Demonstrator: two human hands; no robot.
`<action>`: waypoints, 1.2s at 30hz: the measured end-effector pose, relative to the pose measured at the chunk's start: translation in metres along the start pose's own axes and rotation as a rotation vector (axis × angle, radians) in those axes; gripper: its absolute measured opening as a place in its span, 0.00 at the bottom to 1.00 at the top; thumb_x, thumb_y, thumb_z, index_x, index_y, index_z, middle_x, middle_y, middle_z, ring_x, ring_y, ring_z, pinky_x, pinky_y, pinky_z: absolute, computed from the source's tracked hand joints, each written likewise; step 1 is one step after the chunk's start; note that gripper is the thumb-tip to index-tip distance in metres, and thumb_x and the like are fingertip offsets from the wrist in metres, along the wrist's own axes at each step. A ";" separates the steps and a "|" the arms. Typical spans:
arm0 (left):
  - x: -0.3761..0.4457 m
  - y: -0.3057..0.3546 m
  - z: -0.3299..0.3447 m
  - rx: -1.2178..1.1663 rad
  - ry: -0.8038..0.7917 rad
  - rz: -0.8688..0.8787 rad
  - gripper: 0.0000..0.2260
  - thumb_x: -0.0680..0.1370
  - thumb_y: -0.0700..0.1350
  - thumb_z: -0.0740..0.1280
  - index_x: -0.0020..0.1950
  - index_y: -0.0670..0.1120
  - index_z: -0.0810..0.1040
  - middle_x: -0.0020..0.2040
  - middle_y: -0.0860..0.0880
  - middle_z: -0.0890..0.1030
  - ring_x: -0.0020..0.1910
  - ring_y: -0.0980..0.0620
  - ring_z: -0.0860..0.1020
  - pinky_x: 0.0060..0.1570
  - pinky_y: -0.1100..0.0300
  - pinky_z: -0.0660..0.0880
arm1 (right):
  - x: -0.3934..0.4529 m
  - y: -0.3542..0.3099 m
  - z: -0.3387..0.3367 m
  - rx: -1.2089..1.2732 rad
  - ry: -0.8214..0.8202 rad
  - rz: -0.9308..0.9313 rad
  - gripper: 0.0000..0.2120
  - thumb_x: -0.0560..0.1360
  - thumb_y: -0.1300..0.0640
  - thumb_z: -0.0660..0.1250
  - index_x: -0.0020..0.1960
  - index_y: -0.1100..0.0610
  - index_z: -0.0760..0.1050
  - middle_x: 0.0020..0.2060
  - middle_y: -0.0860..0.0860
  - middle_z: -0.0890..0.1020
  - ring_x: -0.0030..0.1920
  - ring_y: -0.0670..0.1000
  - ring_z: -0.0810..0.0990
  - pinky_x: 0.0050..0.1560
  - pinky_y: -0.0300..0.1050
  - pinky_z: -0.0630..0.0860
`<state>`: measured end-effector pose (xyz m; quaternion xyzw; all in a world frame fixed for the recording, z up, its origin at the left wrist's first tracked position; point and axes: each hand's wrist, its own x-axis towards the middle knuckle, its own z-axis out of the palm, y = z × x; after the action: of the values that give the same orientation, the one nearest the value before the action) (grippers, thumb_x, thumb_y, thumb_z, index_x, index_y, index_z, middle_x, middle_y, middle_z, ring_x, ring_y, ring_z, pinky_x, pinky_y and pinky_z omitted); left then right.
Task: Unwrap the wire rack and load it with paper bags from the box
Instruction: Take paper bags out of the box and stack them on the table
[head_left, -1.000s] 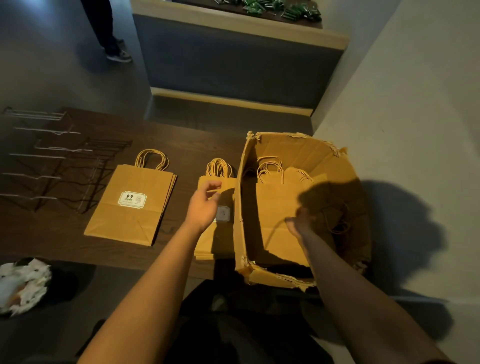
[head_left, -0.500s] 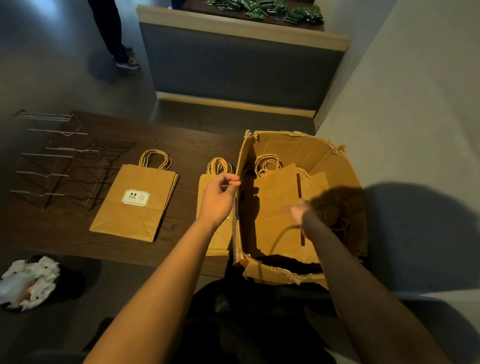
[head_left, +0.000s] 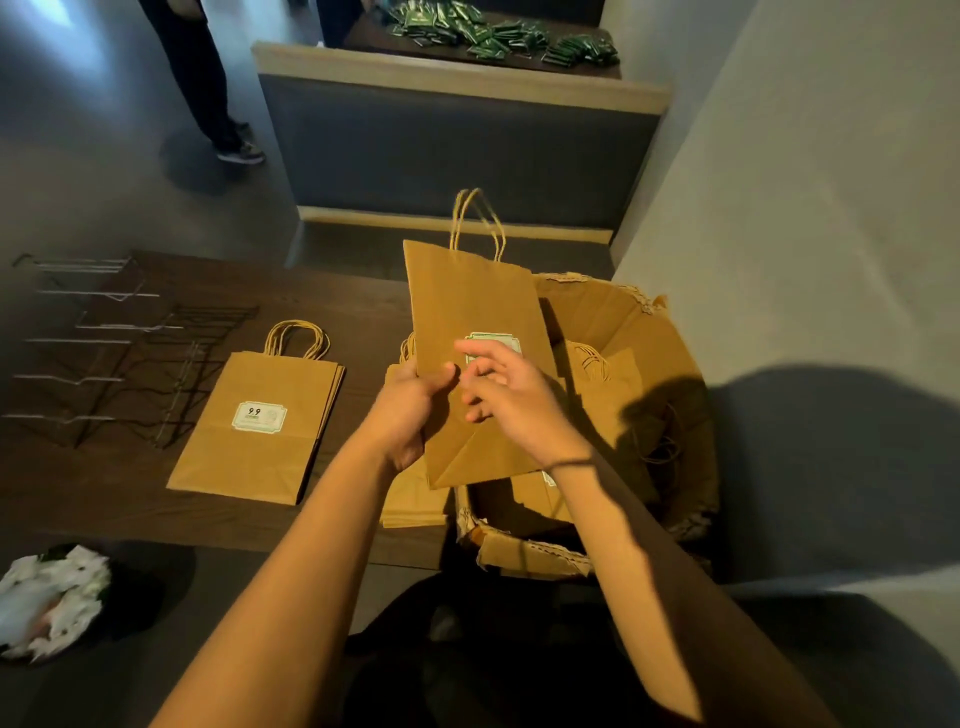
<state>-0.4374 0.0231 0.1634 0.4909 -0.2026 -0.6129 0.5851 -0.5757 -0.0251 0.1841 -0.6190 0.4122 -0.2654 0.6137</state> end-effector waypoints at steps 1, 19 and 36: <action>0.000 0.002 -0.003 0.026 0.027 0.004 0.11 0.85 0.38 0.61 0.64 0.46 0.77 0.50 0.45 0.87 0.48 0.46 0.85 0.44 0.53 0.82 | 0.002 0.007 -0.005 -0.006 0.106 -0.014 0.14 0.82 0.64 0.63 0.64 0.53 0.77 0.48 0.51 0.79 0.42 0.47 0.79 0.40 0.42 0.80; -0.007 0.016 -0.065 -0.023 0.459 0.121 0.12 0.84 0.37 0.62 0.60 0.53 0.78 0.61 0.45 0.84 0.60 0.44 0.83 0.65 0.42 0.77 | 0.018 0.182 -0.124 -0.926 0.329 0.782 0.45 0.70 0.45 0.78 0.78 0.51 0.55 0.76 0.61 0.58 0.74 0.67 0.58 0.71 0.68 0.61; -0.005 0.025 -0.044 -0.104 0.375 0.126 0.11 0.85 0.38 0.61 0.62 0.52 0.76 0.58 0.47 0.85 0.53 0.49 0.85 0.53 0.51 0.81 | 0.001 0.121 -0.130 -0.871 0.533 0.347 0.17 0.78 0.57 0.71 0.66 0.53 0.76 0.65 0.58 0.72 0.67 0.62 0.70 0.64 0.56 0.71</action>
<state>-0.3882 0.0363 0.1670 0.5518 -0.0884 -0.4825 0.6744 -0.7062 -0.0854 0.0795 -0.6503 0.7217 -0.1122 0.2091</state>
